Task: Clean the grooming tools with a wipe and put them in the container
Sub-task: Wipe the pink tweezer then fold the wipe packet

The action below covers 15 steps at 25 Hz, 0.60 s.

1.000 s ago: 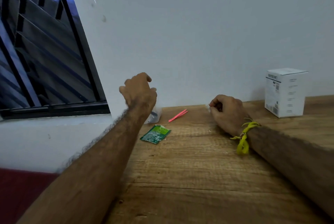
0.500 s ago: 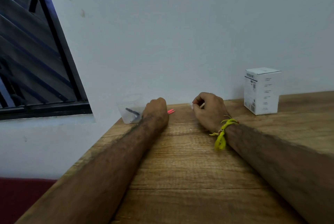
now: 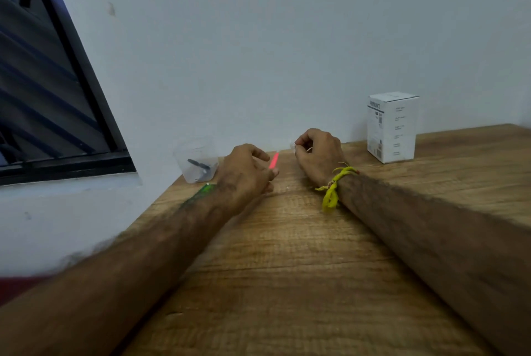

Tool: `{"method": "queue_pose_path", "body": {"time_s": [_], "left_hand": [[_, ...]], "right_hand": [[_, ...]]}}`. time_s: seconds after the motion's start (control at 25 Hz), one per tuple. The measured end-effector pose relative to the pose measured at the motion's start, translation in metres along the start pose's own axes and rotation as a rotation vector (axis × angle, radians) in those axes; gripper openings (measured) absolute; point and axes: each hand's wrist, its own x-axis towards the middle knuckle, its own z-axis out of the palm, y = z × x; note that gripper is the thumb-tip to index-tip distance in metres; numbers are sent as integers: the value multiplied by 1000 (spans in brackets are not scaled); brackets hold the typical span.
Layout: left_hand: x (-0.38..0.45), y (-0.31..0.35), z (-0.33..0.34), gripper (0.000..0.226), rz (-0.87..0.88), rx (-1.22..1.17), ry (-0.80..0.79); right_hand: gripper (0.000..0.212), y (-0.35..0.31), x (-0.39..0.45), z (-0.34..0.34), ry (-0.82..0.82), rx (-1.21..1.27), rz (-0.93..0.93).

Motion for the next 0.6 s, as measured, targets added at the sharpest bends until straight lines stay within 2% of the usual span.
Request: {"method": "queue_pose_path", "body": {"time_s": [0.24,0.48,0.6], "left_hand": [[-25,-4,10,26,-20,-437,-26],[-22,-7,7,26,-104,-559,-67],[-19,-7,7,22,-153,-613,-81]], "right_hand": [[6,-5,-3,-3,54,25,8],[4,-16,-16,-10,175,12,-100],[2,-19,-21,-9,179,18,-224]]}}
